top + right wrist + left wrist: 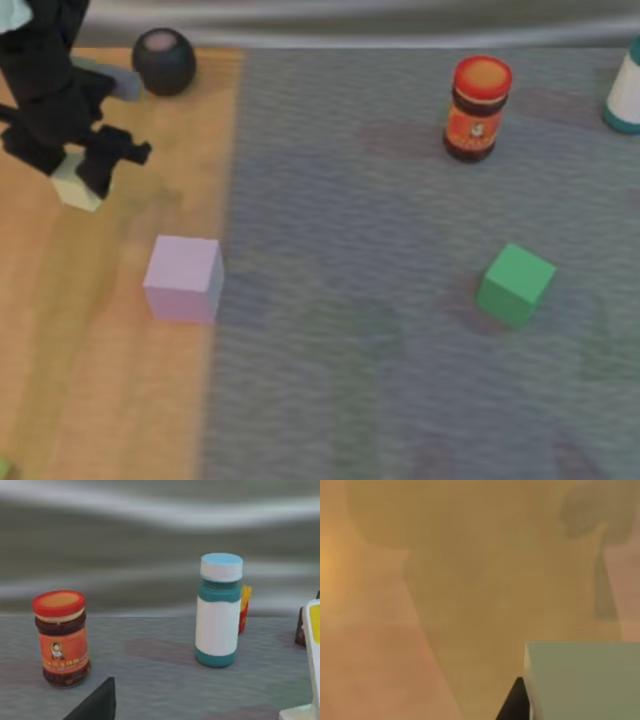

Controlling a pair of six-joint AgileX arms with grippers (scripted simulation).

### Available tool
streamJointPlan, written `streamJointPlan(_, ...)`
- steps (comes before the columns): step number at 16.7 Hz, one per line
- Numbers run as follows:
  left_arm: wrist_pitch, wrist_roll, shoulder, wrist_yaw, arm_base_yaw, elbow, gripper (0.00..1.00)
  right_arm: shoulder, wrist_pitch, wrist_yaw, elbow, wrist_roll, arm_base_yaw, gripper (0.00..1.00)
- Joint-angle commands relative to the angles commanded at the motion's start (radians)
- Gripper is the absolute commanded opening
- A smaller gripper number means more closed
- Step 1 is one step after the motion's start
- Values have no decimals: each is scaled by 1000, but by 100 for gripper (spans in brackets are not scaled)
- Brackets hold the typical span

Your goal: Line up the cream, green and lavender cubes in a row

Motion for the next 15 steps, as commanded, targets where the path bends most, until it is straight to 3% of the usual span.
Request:
streamJointPlan(8,-19,-33,2,-2,-34,23,0,0,0,0,0,0,0,100)
streamJointPlan(11,-42,-161,24,-7,-129,63,0,0,0,0,0,0,0,100)
streamJointPlan(15,-87,-453,57,-15,-324,124,0,0,0,0,0,0,0,100)
